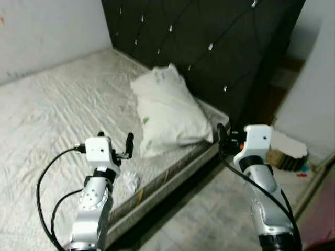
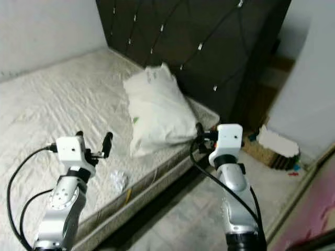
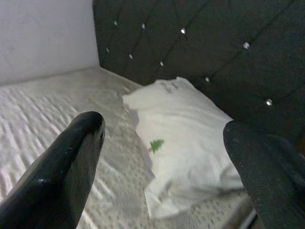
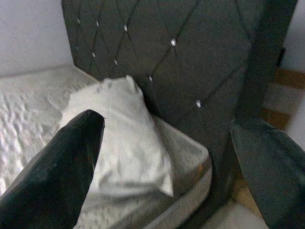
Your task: Clean up the room
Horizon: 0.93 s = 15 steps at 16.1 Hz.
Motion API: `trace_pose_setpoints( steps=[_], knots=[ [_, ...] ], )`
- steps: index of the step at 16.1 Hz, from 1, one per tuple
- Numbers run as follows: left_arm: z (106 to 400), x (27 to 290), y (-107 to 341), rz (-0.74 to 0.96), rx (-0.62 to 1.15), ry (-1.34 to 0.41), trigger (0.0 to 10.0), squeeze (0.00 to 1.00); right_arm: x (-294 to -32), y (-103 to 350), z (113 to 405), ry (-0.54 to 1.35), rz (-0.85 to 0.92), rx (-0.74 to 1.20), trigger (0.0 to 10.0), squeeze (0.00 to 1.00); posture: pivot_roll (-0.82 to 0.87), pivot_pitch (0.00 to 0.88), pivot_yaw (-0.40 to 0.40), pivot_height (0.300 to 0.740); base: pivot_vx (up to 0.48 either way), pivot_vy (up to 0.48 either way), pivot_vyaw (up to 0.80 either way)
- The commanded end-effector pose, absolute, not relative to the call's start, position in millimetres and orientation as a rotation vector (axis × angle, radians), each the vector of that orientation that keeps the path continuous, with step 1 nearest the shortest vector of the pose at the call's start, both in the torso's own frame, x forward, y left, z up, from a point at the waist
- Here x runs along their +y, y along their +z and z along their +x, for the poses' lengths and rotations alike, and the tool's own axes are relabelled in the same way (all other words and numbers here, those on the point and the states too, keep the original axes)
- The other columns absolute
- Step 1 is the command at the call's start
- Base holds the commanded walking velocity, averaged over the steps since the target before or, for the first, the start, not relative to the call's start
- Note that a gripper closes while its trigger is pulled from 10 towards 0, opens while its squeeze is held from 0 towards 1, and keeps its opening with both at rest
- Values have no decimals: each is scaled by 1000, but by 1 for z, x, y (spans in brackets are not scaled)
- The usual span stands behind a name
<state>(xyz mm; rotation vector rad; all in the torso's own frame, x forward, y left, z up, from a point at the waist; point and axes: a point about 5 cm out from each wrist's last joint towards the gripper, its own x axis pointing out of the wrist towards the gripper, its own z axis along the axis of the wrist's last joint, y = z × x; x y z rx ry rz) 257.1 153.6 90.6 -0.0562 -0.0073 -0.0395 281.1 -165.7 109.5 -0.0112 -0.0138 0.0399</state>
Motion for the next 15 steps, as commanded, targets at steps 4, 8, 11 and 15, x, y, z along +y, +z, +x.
trace_pose_setpoints(
  steps=[4, 8, 11, 15],
  knots=[
    [258, 167, 88, -77, 14, 29, 10000, 0, -149, 120, 288, 92, -11, -64, 10000, 0, 35, 0, -2, 740, 66, 0, 0],
    [259, 164, 89, -71, 14, 28, 10000, 0, -149, 118, 289, 92, -10, -57, 10000, 0, 37, 0, -8, 740, 0, 0, 778],
    [259, 163, 87, -102, 18, 27, 10000, 0, -150, 112, 289, 84, -13, -38, 10000, 0, 47, 0, -12, 740, 0, 0, 800],
    [262, 163, 88, -108, 24, 26, 10000, 0, -145, 114, 293, 91, -4, -48, 10000, 0, 48, 0, 1, 740, 0, 0, 800]
  ],
)
